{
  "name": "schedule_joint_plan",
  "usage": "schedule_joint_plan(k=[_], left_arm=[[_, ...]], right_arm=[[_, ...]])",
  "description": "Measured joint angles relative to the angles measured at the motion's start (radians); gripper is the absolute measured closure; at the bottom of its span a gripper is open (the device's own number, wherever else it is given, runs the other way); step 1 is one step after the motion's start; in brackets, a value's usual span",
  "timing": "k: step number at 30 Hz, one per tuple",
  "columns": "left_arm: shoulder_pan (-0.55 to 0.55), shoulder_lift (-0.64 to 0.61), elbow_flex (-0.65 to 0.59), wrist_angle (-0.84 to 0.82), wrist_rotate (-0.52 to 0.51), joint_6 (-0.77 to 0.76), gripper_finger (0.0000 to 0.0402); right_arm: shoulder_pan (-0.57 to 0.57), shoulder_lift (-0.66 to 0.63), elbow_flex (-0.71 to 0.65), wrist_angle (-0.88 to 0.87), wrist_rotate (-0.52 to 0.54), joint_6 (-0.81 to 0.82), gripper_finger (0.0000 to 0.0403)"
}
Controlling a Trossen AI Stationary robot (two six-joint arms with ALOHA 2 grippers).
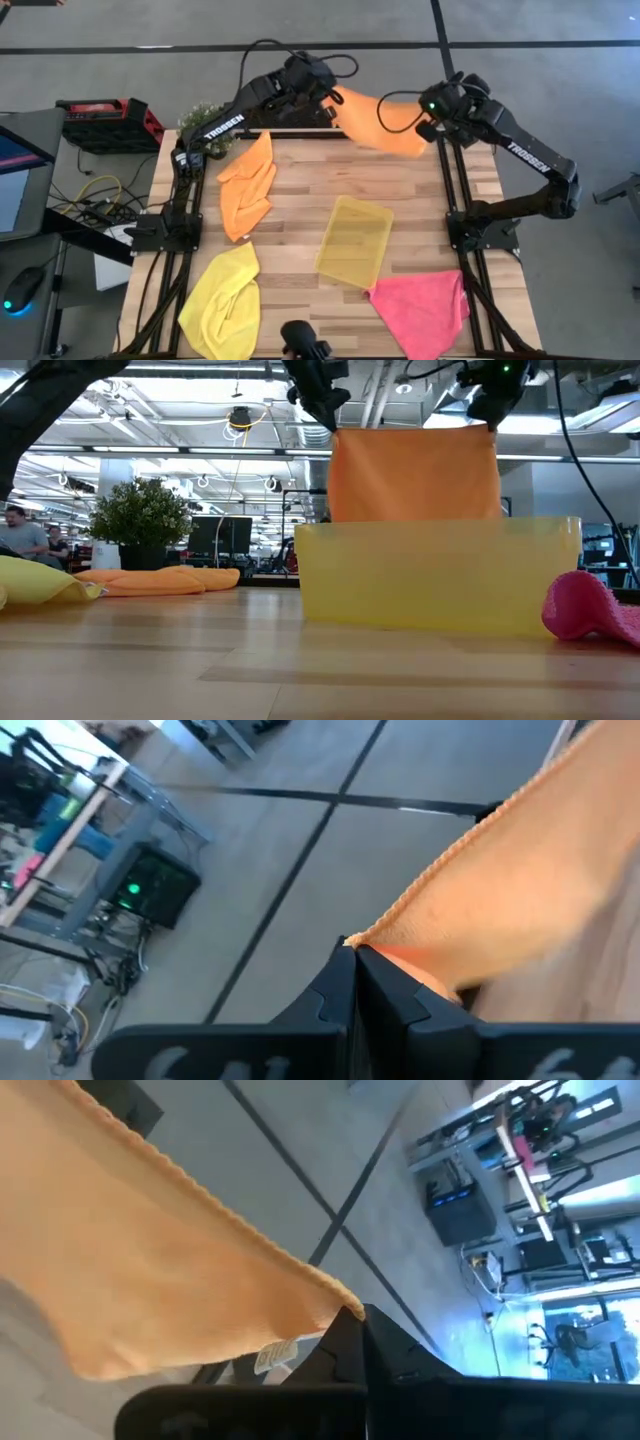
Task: Fold microfiber towels
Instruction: Fold the right orange microfiber towel
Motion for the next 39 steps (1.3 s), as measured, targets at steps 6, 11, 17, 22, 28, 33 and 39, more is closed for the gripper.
schedule_joint_plan(k=[6, 11, 17, 22, 28, 33, 39], left_arm=[[-0.001, -0.002, -0.019, -0.159, 0.085, -0.049, 0.0401], [-0.018, -0.002, -0.106, -0.256, 0.137, -0.101, 0.0401], [-0.051, -0.001, -0.2, -0.283, 0.216, -0.136, 0.0401], [-0.08, -0.002, -0.257, -0.325, 0.269, -0.16, 0.0401], [-0.113, -0.002, -0.341, -0.339, 0.306, -0.199, 0.0401], [-0.14, -0.002, -0.402, -0.322, 0.315, -0.225, 0.0401], [-0.161, -0.001, -0.456, -0.306, 0.366, -0.234, 0.0401]], right_arm=[[0.027, 0.0, -0.02, -0.088, -0.09, 0.058, 0.0401], [0.064, 0.0, -0.115, -0.129, -0.171, 0.108, 0.0401], [0.126, 0.0, -0.216, -0.151, -0.25, 0.163, 0.0399], [0.175, -0.001, -0.253, -0.195, -0.323, 0.234, 0.0397], [0.234, 0.0, -0.344, -0.17, -0.425, 0.311, 0.0399], [0.287, 0.0, -0.432, -0.145, -0.486, 0.39, 0.0398], [0.343, 0.0, -0.481, -0.116, -0.541, 0.457, 0.0397]])
